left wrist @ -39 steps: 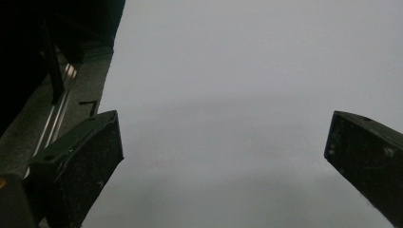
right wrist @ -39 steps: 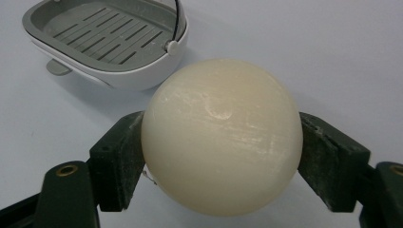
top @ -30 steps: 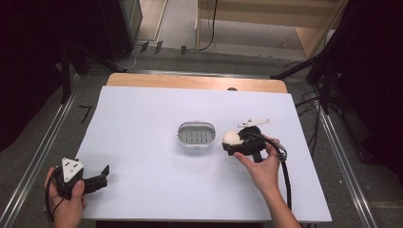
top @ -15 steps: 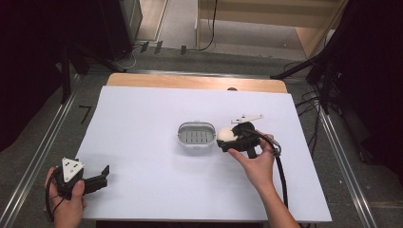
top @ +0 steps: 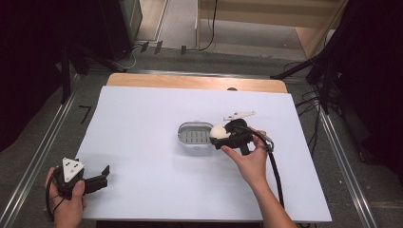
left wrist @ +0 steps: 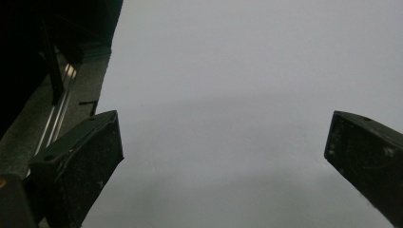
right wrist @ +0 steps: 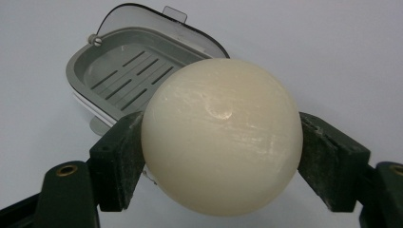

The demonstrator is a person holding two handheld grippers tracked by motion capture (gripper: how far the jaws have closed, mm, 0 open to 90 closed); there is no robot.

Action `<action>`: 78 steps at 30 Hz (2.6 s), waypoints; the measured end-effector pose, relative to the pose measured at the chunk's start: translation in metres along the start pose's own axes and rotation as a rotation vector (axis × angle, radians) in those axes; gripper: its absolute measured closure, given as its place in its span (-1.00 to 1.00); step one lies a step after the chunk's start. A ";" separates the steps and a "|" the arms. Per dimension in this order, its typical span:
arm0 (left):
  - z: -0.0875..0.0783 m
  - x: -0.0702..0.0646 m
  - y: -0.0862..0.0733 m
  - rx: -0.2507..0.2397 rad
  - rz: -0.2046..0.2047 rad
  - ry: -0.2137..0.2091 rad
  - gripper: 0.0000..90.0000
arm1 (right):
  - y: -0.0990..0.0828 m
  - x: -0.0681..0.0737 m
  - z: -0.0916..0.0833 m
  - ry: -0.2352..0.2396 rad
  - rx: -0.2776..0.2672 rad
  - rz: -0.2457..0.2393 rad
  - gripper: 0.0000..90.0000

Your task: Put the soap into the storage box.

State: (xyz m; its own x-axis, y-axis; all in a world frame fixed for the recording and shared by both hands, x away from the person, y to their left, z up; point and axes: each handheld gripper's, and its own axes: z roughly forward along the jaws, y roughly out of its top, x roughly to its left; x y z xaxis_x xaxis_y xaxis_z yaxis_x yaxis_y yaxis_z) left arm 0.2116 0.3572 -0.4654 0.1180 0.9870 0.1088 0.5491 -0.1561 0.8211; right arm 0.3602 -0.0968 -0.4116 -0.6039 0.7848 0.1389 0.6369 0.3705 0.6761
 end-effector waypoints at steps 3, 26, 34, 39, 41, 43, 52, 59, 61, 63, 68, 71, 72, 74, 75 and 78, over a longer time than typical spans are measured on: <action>0.000 0.000 0.000 0.001 0.002 -0.001 -1.00 | 0.002 0.003 0.002 0.006 0.000 0.004 -0.47; 0.000 0.000 0.000 0.001 0.004 -0.002 -1.00 | 0.019 0.018 0.018 0.027 0.003 -0.019 -0.47; 0.000 0.000 0.000 0.001 0.004 -0.002 -1.00 | 0.024 0.024 0.023 0.028 0.006 -0.027 -0.47; 0.000 0.000 0.000 0.003 0.006 -0.003 -1.00 | 0.027 0.028 0.027 0.029 0.009 -0.034 -0.47; 0.000 0.000 0.000 0.003 0.006 -0.004 -1.00 | 0.028 0.029 0.029 0.033 0.014 -0.031 -0.47; 0.000 0.000 0.000 0.001 0.005 -0.003 -1.00 | 0.029 0.031 0.031 0.030 0.014 -0.035 -0.47; 0.000 0.000 0.000 0.000 0.001 -0.003 -1.00 | 0.031 0.034 0.041 0.032 0.029 -0.026 -0.47; 0.000 0.000 0.000 0.000 0.003 -0.004 -1.00 | 0.031 0.033 0.044 0.026 0.031 -0.021 -0.47; 0.000 0.000 0.000 0.000 0.004 -0.004 -1.00 | 0.031 0.033 0.046 0.027 0.041 -0.018 -0.47; 0.000 0.000 0.000 0.002 0.006 -0.006 -1.00 | 0.030 0.033 0.047 0.026 0.043 -0.016 -0.47; 0.000 0.000 0.000 -0.001 0.004 -0.005 -1.00 | 0.030 0.035 0.050 0.029 0.050 -0.014 -0.47; 0.000 0.000 0.000 0.003 0.006 -0.006 -1.00 | 0.030 0.035 0.051 0.033 0.054 -0.015 -0.47; 0.000 0.000 0.000 0.004 0.009 -0.007 -1.00 | 0.029 0.036 0.051 0.035 0.055 -0.013 -0.47; 0.000 0.000 0.000 0.003 0.009 -0.007 -1.00 | 0.029 0.036 0.053 0.032 0.059 -0.011 -0.47; 0.000 0.000 0.000 0.002 0.007 -0.006 -1.00 | 0.029 0.035 0.053 0.034 0.059 -0.011 -0.47; 0.000 0.000 0.000 0.002 0.007 -0.007 -1.00 | 0.029 0.035 0.054 0.034 0.059 -0.009 -0.47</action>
State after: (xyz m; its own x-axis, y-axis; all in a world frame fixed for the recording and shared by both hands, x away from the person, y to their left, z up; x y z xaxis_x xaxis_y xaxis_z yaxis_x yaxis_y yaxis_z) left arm 0.2117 0.3570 -0.4654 0.1271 0.9857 0.1107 0.5500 -0.1629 0.8191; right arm 0.3828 -0.0317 -0.4262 -0.6246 0.7647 0.1582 0.6584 0.4067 0.6334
